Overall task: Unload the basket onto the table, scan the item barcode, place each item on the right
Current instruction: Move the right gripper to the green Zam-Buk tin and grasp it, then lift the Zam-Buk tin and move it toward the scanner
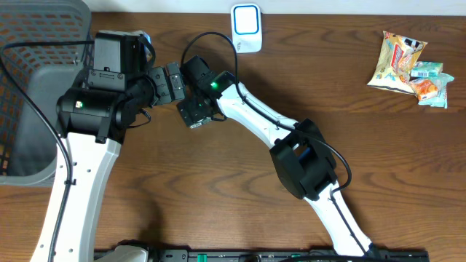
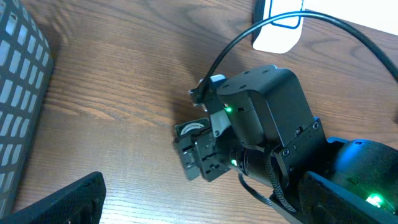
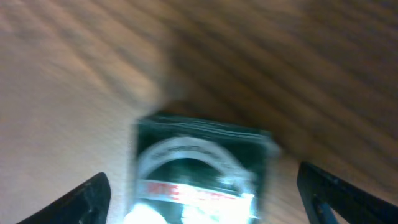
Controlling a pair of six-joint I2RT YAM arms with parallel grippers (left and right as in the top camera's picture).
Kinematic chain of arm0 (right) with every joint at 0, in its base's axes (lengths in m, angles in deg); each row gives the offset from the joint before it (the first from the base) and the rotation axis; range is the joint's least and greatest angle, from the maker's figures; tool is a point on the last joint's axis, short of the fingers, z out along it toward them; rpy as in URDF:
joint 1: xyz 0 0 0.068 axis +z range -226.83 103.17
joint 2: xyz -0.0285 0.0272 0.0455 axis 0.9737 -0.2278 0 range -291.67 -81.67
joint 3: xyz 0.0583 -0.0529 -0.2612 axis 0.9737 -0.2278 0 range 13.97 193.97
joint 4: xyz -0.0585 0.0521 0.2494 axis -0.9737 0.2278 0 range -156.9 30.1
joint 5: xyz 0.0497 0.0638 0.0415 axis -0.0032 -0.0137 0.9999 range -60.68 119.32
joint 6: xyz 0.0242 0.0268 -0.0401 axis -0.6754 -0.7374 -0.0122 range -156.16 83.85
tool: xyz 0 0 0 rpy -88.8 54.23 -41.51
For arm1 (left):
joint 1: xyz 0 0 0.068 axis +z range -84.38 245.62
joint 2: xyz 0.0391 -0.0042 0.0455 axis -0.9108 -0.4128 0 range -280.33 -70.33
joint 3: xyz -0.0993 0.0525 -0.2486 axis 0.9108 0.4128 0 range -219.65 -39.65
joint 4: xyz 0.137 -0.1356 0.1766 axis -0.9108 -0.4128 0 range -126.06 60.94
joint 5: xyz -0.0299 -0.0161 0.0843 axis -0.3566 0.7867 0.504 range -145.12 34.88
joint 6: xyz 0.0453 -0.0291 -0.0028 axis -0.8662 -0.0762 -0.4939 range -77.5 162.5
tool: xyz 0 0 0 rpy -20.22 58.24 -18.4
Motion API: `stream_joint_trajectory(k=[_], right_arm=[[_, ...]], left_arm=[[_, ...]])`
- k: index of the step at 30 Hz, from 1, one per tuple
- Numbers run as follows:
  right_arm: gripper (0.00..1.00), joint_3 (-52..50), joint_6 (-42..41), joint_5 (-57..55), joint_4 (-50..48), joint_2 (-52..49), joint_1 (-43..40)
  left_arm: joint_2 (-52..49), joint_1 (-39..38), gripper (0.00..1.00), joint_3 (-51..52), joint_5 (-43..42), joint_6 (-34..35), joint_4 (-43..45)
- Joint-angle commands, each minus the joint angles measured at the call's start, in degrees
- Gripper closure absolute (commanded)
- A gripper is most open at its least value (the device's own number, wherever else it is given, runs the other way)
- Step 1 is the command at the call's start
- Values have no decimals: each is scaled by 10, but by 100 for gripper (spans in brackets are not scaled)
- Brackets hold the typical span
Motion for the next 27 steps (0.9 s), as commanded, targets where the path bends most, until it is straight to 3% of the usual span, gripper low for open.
stream_joint_trajectory(k=[1, 12, 14, 15, 18, 21, 27], right_arm=[[14, 0, -14, -95, 12, -15, -2], [11, 0, -26, -219, 125, -4, -32], [11, 0, 28, -204, 110, 1, -40], [10, 0, 117, -165, 91, 2, -43], [8, 0, 226, -130, 67, 2, -49], [1, 0, 263, -130, 49, 1, -53], [4, 0, 278, -38, 19, -2, -75]], left_arm=[[1, 1, 2, -4, 7, -3, -2], [1, 1, 2, -4, 7, -3, -2], [1, 1, 2, -4, 7, -3, -2], [1, 1, 2, -4, 7, -3, -2], [1, 1, 2, -4, 7, -3, -2], [1, 1, 3, -4, 7, -3, -2], [1, 1, 2, -4, 7, -3, -2]])
